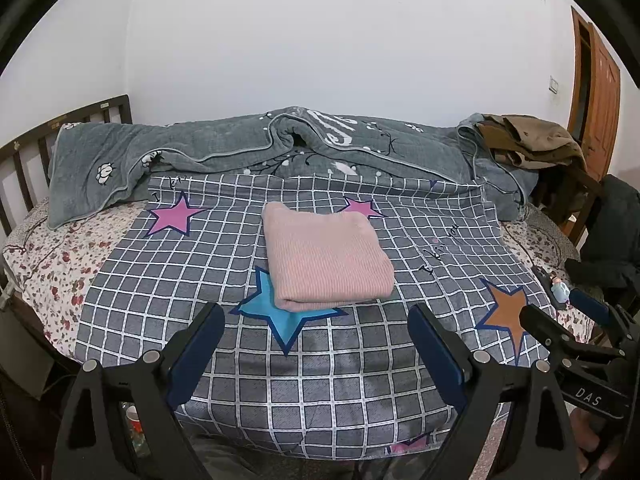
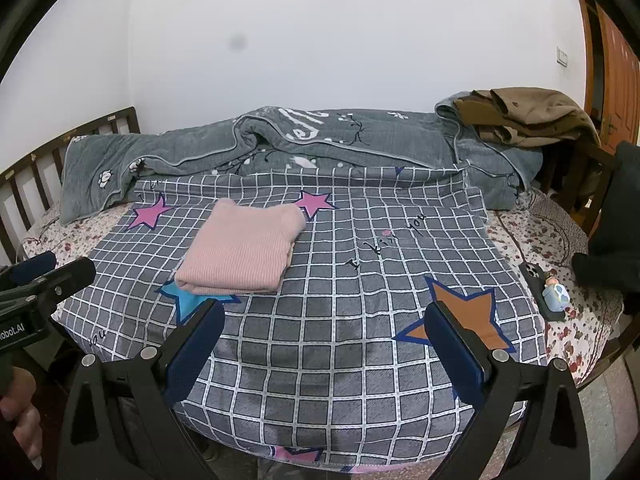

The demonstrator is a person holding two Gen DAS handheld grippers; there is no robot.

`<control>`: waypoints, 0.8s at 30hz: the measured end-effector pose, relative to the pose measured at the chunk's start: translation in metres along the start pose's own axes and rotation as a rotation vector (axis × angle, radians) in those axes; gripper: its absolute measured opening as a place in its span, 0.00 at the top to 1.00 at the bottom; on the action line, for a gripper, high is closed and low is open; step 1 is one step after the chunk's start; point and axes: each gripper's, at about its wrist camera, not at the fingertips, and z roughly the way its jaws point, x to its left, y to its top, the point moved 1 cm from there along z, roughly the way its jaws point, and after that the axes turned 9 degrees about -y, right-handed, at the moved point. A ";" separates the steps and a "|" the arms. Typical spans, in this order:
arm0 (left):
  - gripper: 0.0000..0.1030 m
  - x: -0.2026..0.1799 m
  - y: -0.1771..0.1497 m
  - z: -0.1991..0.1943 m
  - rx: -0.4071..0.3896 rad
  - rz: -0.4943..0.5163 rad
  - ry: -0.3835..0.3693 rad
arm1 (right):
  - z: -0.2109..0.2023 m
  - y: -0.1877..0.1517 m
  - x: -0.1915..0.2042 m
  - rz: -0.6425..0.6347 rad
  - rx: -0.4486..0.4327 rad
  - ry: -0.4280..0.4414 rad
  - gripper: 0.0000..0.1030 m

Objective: Fold small clothes

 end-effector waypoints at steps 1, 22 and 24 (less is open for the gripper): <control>0.10 0.000 0.000 0.000 0.000 0.001 -0.002 | 0.000 0.000 0.000 0.000 0.000 0.000 0.04; 0.10 0.001 0.002 0.000 -0.003 0.008 -0.002 | 0.000 0.000 0.002 0.001 0.002 0.005 0.04; 0.10 0.001 0.002 0.000 -0.004 0.008 -0.001 | 0.000 0.000 0.002 0.002 0.002 0.005 0.04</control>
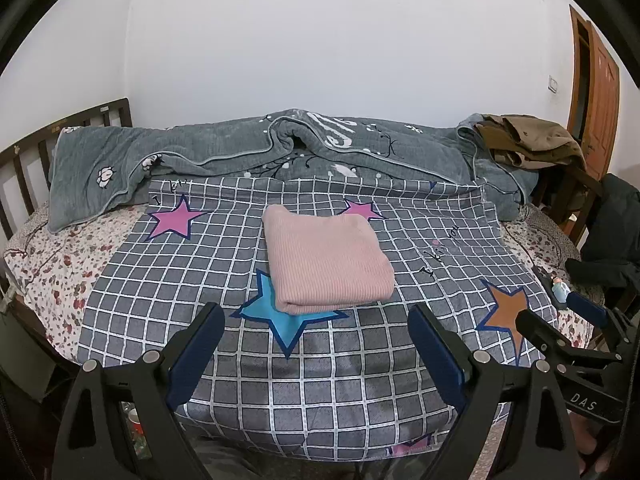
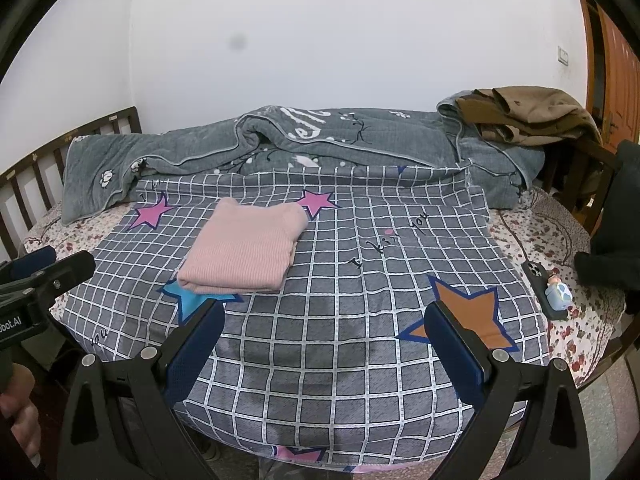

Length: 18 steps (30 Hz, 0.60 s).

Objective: Fold small clothes

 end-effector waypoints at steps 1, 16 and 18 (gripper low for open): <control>0.10 0.000 0.000 0.000 0.000 -0.001 -0.001 | 0.000 0.000 0.000 0.000 0.000 0.000 0.04; 0.10 0.000 0.000 0.001 0.001 -0.001 -0.002 | 0.001 -0.001 0.002 -0.001 -0.001 0.000 0.04; 0.10 0.000 0.000 0.001 0.005 0.004 -0.009 | 0.002 -0.001 0.003 -0.003 0.000 0.003 0.04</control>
